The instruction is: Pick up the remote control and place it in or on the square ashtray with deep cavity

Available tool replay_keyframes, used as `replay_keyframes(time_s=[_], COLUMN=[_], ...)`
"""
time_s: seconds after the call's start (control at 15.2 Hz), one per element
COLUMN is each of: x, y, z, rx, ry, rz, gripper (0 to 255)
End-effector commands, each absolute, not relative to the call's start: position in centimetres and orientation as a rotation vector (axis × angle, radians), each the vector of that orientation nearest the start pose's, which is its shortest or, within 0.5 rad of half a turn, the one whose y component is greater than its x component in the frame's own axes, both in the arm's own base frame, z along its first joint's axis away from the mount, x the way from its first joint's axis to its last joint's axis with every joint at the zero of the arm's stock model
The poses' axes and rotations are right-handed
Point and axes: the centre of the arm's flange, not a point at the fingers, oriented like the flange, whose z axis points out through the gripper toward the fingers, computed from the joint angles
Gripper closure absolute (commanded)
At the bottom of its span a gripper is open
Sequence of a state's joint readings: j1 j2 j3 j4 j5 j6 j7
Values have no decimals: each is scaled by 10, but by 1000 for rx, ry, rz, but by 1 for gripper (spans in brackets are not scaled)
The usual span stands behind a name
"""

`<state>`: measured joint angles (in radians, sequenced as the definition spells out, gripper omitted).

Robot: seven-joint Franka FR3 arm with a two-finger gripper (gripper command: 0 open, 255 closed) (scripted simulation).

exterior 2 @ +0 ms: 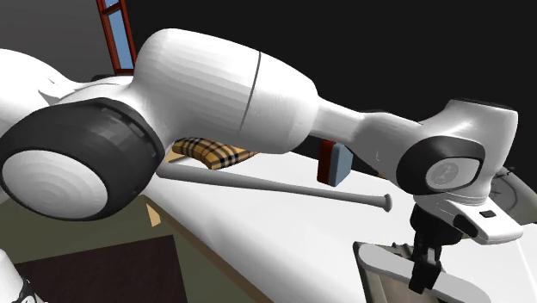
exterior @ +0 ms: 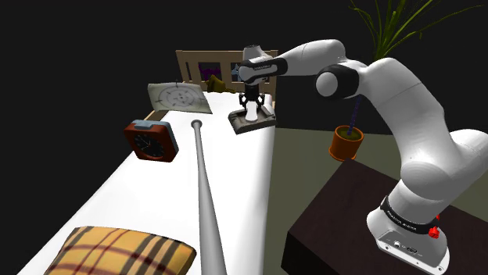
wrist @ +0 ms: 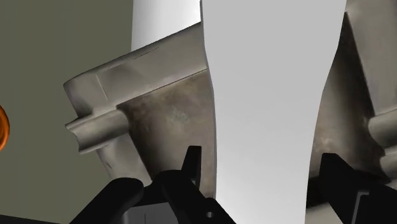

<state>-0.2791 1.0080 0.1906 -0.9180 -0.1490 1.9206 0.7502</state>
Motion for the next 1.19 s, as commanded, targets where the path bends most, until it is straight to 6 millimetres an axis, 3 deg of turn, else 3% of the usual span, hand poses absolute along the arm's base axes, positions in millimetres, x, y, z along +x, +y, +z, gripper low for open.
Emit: replay_keyframes(time_s=[0.0, 0.53, 0.59, 0.92, 1.12], x=[775, 775, 775, 775, 775], y=[-140, -140, -140, -140, -140], z=[259, 259, 259, 259, 298], rx=[-2825, -2825, -2825, -2825, -2825], ry=[1323, 1323, 1323, 1323, 1323], rz=[-3, -3, -3, -3, -3], gripper=[255, 255, 0, 0, 0])
